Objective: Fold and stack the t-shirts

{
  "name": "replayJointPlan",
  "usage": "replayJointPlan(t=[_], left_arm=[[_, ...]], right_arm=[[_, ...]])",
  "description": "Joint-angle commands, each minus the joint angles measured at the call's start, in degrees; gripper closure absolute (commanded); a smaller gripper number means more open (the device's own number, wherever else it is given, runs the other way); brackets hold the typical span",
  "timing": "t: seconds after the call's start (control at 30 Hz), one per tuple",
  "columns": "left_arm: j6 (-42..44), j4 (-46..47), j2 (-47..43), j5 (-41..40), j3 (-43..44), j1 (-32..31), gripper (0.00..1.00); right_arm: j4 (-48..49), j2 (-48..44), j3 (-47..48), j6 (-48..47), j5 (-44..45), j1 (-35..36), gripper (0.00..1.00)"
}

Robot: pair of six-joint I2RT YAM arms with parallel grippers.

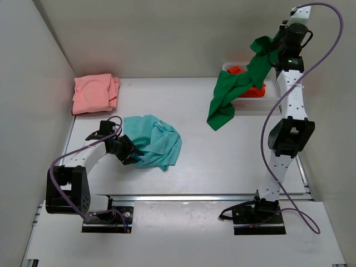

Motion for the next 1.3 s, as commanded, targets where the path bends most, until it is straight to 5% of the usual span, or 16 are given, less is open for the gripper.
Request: replayJointPlan(t=[0.0, 0.07, 0.1, 0.43, 0.6, 0.8, 1.27], left_arm=[[0.0, 0.6, -2.4, 1.4, -1.4, 1.1, 0.44], [-0.1, 1.2, -2.4, 1.9, -1.6, 1.5, 0.44], [-0.5, 1.5, -2.3, 1.8, -1.7, 1.3, 0.44], [-1.9, 4.3, -0.7, 3.7, -1.3, 1.0, 0.45], [-1.0, 3.5, 0.0, 3.1, 0.9, -0.6, 0.44], [-1.8, 5.0, 0.1, 4.8, -0.5, -3.0, 0.46], [0.6, 3.5, -0.1, 3.6, 0.8, -4.2, 0.47]], right_arm=[[2.2, -3.8, -3.6, -1.0, 0.6, 1.9, 0.56], [2.0, -4.6, -4.4, -2.8, 2.0, 3.6, 0.34], [2.1, -5.3, -4.4, -3.2, 2.4, 3.9, 0.31], [-1.6, -14.0, -27.1, 0.0, -3.0, 18.3, 0.28], [-6.0, -19.0, -37.2, 12.8, 0.1, 24.1, 0.37], [-5.9, -24.3, -52.7, 24.8, 2.4, 27.6, 0.31], [-11.8, 0.6, -43.1, 31.8, 10.1, 29.3, 0.24]])
